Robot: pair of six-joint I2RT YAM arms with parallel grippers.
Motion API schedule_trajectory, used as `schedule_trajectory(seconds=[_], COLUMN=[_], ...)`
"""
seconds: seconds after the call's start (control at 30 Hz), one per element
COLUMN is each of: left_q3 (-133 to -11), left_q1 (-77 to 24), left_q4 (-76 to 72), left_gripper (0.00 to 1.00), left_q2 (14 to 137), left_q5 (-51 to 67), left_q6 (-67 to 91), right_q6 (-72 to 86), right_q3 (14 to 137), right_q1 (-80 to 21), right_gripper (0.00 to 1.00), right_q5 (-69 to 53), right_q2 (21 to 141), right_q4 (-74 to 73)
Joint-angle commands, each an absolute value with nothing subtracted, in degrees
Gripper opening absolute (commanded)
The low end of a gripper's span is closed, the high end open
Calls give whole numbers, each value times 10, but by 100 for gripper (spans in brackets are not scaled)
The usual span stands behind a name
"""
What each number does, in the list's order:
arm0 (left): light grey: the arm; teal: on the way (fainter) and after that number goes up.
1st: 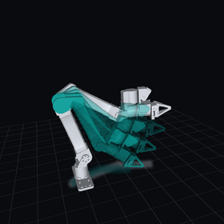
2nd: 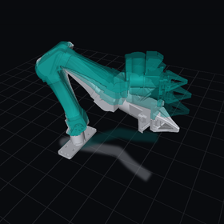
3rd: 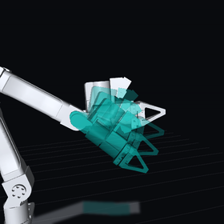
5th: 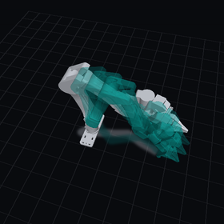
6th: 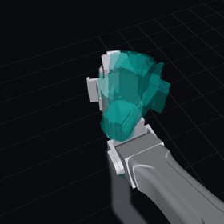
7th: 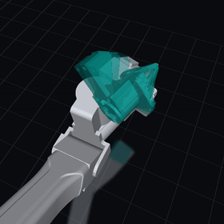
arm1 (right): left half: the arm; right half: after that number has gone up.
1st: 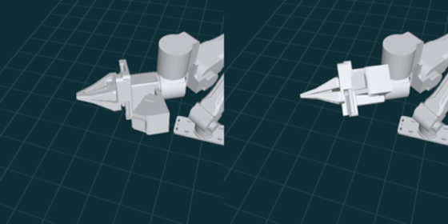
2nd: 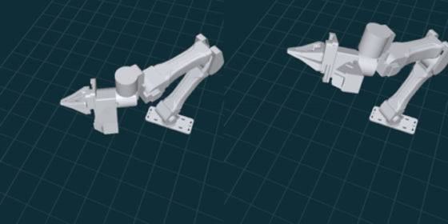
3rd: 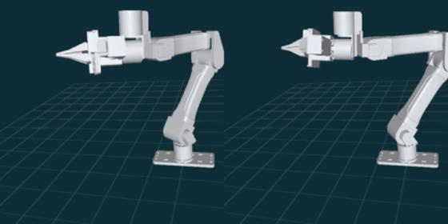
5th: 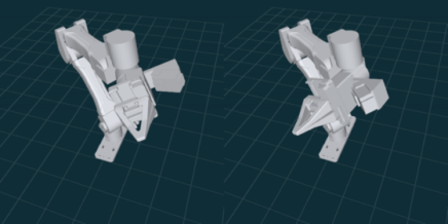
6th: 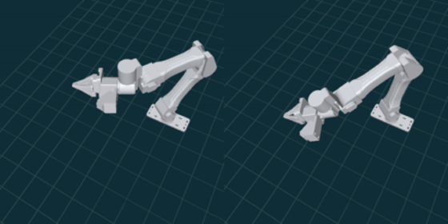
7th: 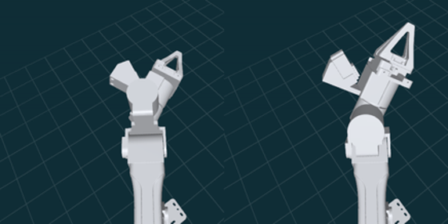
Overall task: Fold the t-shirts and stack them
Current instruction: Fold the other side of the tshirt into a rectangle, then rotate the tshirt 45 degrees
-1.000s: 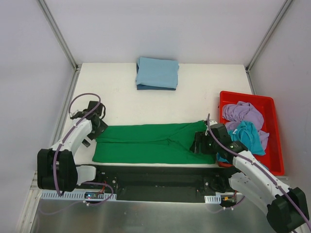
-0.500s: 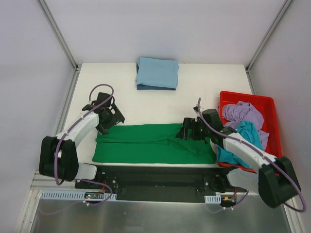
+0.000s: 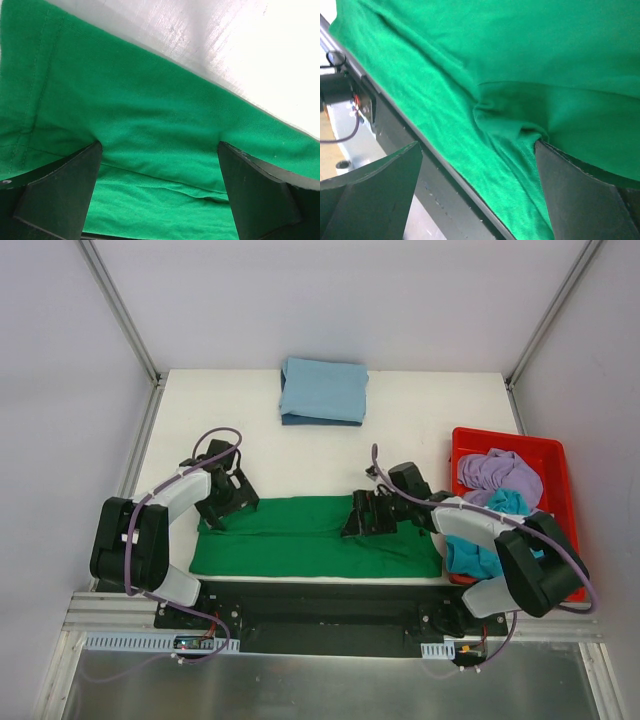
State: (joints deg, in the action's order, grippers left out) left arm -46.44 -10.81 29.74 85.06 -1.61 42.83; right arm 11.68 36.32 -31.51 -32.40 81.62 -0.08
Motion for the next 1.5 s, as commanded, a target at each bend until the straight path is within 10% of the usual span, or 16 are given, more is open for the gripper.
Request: schedule_trajectory(seconds=[0.0,0.57,0.87,1.47], left_q3=[-461,-467,-448,-440], left_q1=[-107,-104,-104,-209], left_q4=[299,318,319,296], left_gripper=[99,99,99,99], left_q2=[850,845,820,834], left_q5=[-37,-68,-73,-62], left_q6=[425,428,448,569], right_q6=[95,52,252,110], right_q3=[375,410,395,713], right_q1=[-355,-487,-423,-148], right_gripper=[96,96,96,96], right_q5=[-379,-132,-45,-128], right_q2=[791,613,729,1112], right_q4=[11,-203,-222,-316])
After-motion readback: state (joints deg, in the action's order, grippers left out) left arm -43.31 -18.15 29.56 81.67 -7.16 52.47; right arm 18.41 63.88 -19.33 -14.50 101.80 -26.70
